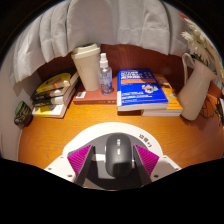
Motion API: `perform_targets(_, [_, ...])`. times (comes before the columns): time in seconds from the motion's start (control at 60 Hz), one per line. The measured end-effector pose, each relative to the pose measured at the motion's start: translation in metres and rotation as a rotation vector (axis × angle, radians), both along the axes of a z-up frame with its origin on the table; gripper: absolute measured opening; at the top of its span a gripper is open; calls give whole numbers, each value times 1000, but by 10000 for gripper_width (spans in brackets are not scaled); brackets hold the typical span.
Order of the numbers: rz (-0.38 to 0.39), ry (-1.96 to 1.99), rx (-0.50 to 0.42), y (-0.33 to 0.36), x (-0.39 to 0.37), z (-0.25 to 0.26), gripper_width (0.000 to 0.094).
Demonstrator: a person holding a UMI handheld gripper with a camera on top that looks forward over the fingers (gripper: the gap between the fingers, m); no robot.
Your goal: Arrange mouse
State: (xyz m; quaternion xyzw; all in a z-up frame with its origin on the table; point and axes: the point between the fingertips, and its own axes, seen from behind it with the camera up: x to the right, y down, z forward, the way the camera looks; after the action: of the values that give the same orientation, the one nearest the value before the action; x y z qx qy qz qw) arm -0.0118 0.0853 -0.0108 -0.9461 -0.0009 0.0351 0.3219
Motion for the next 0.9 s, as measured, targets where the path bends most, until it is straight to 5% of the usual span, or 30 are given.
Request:
perform_targets(0.517, [-61, -70, 255, -109, -24, 236, 856])
perform_targets(0.9, [-62, -67, 281, -203, -62, 265, 857])
